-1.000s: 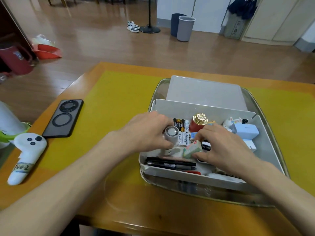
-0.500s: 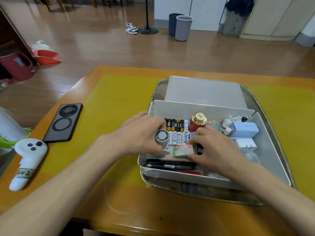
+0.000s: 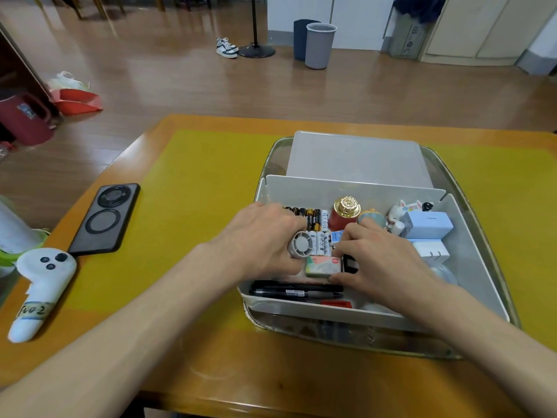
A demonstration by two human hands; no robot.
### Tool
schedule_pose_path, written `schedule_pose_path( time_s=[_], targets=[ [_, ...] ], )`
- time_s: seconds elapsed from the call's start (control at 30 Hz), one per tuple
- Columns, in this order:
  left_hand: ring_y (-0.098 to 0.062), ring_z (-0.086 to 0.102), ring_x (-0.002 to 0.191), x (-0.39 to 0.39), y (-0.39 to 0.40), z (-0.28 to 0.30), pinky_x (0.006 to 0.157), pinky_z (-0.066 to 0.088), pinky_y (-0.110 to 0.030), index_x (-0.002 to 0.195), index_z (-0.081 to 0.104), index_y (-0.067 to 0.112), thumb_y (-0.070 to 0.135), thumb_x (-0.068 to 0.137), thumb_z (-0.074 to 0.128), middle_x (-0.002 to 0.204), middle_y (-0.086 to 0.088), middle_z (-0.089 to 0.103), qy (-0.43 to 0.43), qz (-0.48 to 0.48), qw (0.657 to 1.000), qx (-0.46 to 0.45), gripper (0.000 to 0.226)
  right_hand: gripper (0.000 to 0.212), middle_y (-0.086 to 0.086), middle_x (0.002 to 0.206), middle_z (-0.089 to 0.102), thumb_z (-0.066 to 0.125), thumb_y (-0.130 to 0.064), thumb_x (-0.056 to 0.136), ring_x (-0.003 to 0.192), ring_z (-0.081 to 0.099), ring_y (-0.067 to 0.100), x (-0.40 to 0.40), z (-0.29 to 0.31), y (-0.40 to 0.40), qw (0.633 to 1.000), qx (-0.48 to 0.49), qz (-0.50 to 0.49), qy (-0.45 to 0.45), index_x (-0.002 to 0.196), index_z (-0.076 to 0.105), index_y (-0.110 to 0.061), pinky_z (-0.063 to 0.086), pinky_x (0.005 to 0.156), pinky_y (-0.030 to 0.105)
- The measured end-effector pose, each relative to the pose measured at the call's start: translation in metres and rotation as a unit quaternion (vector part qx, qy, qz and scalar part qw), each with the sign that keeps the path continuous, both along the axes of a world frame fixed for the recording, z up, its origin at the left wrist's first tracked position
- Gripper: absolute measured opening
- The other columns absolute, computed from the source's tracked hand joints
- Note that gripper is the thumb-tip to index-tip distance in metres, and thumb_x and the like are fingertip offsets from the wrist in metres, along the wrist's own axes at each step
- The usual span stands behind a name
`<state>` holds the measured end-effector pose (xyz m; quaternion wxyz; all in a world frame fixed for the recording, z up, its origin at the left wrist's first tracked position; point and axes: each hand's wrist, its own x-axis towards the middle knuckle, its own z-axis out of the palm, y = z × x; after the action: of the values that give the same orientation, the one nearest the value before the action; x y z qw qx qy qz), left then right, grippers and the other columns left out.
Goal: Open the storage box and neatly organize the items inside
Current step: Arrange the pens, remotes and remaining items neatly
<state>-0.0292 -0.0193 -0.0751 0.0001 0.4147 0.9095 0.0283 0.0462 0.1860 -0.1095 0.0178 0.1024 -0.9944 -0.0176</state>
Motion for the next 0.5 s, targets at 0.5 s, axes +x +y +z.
schedule_pose_path(
  time_s=[0.5],
  targets=[
    [-0.019,0.058,0.09,-0.001,0.018,-0.019,0.082,0.05,-0.036,0.092,0.063,0.02,0.051,0.082,0.066,0.092,0.003,0.062,0.007,0.023,0.996,-0.091,0.033,0.033,-0.013,0.095,0.057,0.068,-0.056,0.078,0.096,0.047,0.012,0.003,0.001,0.003,1.0,0.01,0.025,0.009,0.099,0.074,-0.032,0.03,0.061,0.023]
  ],
)
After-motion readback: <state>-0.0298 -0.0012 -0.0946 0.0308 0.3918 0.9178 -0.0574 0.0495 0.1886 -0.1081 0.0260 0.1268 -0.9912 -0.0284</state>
